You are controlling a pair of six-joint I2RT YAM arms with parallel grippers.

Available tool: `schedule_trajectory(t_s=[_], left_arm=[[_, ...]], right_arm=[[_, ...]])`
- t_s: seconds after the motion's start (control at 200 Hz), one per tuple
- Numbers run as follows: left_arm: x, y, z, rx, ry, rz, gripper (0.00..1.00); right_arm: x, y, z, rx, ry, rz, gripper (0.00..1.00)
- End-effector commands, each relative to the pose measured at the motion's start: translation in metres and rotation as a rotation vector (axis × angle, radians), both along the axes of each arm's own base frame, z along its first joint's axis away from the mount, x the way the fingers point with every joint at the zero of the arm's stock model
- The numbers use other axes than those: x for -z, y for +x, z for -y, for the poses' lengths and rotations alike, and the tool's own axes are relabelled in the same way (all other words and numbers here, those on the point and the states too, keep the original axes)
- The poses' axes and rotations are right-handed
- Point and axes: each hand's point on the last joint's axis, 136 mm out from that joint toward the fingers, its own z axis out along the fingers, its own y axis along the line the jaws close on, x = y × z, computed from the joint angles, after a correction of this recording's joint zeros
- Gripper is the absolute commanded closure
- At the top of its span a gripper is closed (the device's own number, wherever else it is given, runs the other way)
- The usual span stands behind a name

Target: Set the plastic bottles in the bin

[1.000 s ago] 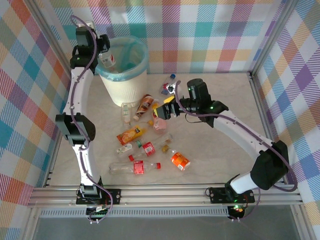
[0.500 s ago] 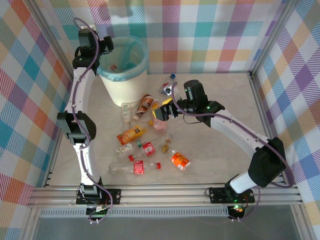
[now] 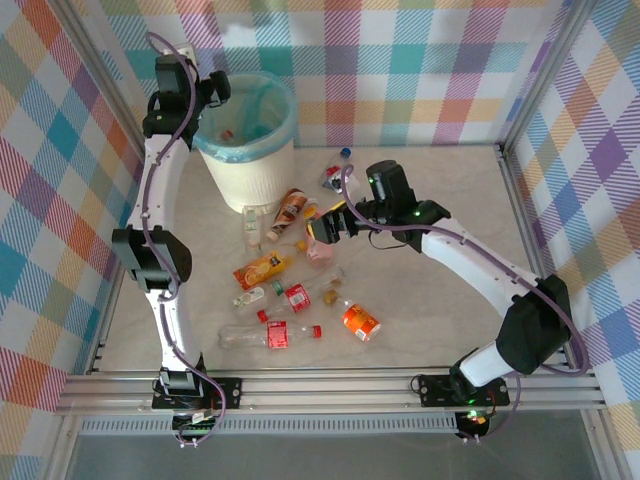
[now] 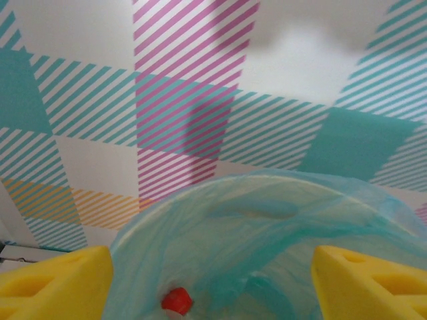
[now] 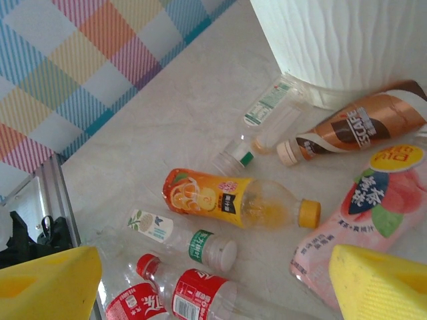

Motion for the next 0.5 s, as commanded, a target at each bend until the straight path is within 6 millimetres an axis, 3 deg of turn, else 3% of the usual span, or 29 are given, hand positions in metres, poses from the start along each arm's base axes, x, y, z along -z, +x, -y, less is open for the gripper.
schedule_trajectory(t_s=[0.0,0.22,0.345,0.495], left_arm=[[-0.068,-0.054,0.042,0.115,0.011,0.084,0.22],[-0.062,-0.125,0.11,0.316,0.051,0.036,0.22],[-0.04,-0.178,0.142,0.484,0.087,0.013,0.21],[0.011,-0.249,0.173,0.741,0.137,-0.041,0.2]], right_arm=[[0.001,0.0,0.007,0.049,-0.046,-0.037,0.12],[0.025,-0.002,0.024,0.164,-0.116,-0.155,0.11],[0.044,-0.002,0.032,0.223,-0.165,-0.225,0.09],[0.069,0.006,0.029,0.26,-0.206,-0.297,0.08]])
